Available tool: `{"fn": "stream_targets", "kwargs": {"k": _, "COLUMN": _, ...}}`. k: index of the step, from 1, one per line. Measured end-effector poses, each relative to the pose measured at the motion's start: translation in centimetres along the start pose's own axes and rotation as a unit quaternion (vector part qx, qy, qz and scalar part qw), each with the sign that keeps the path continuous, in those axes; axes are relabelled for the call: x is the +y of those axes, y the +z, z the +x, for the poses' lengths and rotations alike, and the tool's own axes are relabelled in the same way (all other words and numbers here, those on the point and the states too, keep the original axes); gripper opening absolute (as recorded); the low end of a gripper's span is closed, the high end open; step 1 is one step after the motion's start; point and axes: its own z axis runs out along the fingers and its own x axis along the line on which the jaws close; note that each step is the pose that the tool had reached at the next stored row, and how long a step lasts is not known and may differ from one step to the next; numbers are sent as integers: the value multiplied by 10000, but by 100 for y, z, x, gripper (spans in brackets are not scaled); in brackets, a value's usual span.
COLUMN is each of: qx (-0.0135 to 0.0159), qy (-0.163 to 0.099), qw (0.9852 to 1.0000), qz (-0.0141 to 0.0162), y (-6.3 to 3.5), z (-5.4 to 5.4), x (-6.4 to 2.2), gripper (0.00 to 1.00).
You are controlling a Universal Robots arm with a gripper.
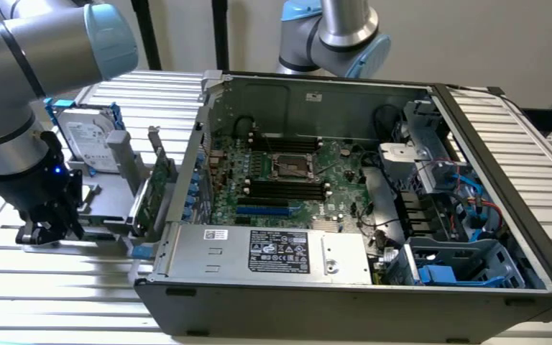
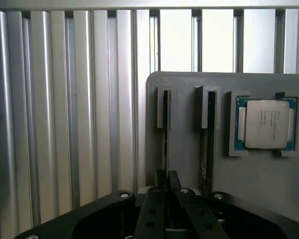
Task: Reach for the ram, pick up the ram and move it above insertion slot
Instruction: 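Pick up the ram and move it above insertion slot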
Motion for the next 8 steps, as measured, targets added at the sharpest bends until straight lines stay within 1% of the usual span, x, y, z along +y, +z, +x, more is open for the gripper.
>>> {"fn": "stream_targets", "kwargs": {"k": 8, "qx": 0, "qy": -11, "qw": 10000, "qz": 0, "y": -110, "z": -1, "x": 3, "gripper": 13}}
